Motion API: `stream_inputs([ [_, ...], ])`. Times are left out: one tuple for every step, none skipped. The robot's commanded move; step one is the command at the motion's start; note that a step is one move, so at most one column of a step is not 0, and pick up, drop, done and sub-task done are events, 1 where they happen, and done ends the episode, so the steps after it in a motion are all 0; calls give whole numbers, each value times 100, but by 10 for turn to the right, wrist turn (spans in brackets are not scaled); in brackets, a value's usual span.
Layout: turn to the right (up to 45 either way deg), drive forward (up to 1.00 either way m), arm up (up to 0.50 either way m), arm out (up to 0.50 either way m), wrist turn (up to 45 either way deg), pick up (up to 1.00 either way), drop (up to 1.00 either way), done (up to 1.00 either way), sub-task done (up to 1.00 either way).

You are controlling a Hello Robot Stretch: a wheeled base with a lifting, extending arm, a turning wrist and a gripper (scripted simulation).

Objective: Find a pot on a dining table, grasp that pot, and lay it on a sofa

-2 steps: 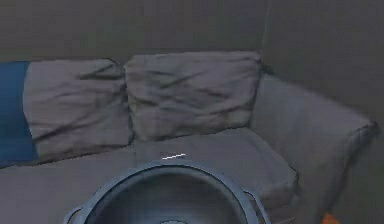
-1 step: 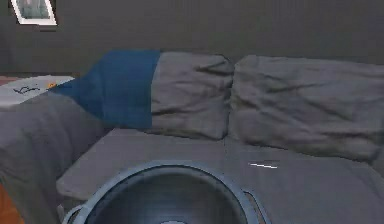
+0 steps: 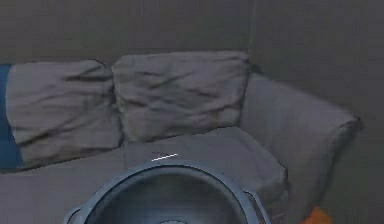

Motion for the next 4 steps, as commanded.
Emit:
stream_inputs([
  [-360, 0, 0, 0, 0, 0, 0, 0, 0],
  [0, 35, 0, 0, 0, 0, 0, 0, 0],
  [420, 0, 0, 0, 0, 0, 0, 0, 0],
  [-360, 0, 0, 0, 0, 0, 0, 0, 0],
])
